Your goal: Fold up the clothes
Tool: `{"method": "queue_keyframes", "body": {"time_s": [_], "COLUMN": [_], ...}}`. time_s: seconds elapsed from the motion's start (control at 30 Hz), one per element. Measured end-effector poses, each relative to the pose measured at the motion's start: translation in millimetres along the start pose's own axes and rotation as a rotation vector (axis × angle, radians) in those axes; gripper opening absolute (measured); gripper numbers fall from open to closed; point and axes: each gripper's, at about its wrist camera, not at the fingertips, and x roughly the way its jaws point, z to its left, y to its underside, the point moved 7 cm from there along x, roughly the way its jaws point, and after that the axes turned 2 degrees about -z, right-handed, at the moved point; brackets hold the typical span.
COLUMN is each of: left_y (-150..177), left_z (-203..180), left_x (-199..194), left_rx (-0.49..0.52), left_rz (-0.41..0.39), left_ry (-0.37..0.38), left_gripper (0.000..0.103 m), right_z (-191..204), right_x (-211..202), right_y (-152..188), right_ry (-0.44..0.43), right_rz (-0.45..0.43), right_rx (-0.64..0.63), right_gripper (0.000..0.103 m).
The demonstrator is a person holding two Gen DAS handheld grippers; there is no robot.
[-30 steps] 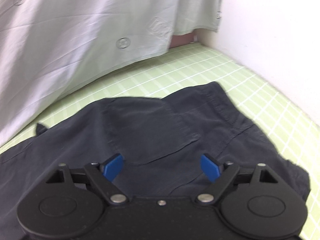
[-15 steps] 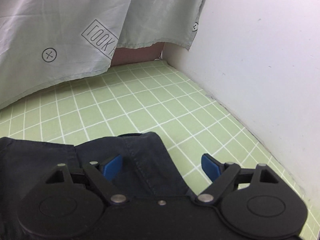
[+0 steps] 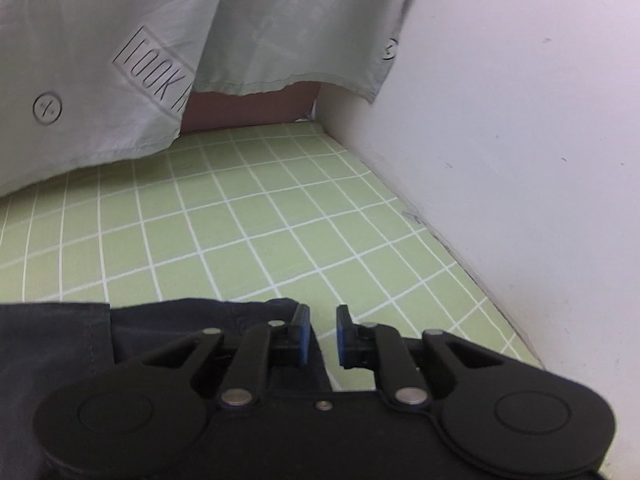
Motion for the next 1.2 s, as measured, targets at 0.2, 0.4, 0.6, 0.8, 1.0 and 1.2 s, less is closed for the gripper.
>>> {"method": "queue_keyframes", "body": {"time_s": [0.2,0.4,0.6,0.8,1.0,1.2], "left_y": [22.0,69.2,108.1,129.8,136.5,135.2], "left_z": [51.2,105.2,156.1,212.3,260.6,275.0], "left_x": [-17.2,-41.9,-54.7,-49.5,-47.7,-48.6], "left_rx": [-0.103,-0.204,-0.243,-0.301,-0.338,-0.371], "left_rz": [0.031,0.061,0.076,0.124,0.102,0.081], "left_ry": [-0.035,-0.035,-0.075,-0.178,-0.297,-0.259], "left_gripper": [0.073,0.073,0.073,0.073,0.074,0.073], "right_z": [15.0,29.2,44.3,43.1,43.4,45.4], "right_x": [-86.4,-167.5,-225.3,-262.8,-282.5,-293.1], "right_y": [37.9,127.1,199.9,220.5,233.5,244.4], "right_ry": [-0.161,-0.314,-0.378,-0.350,-0.323,-0.313], "right_rz": [-0.035,0.091,0.189,0.176,0.188,0.201], "right_rx": [0.054,0.220,0.196,0.076,0.023,0.016], "right_gripper": [0.088,0.103,0.103,0.103,0.103,0.103]}}
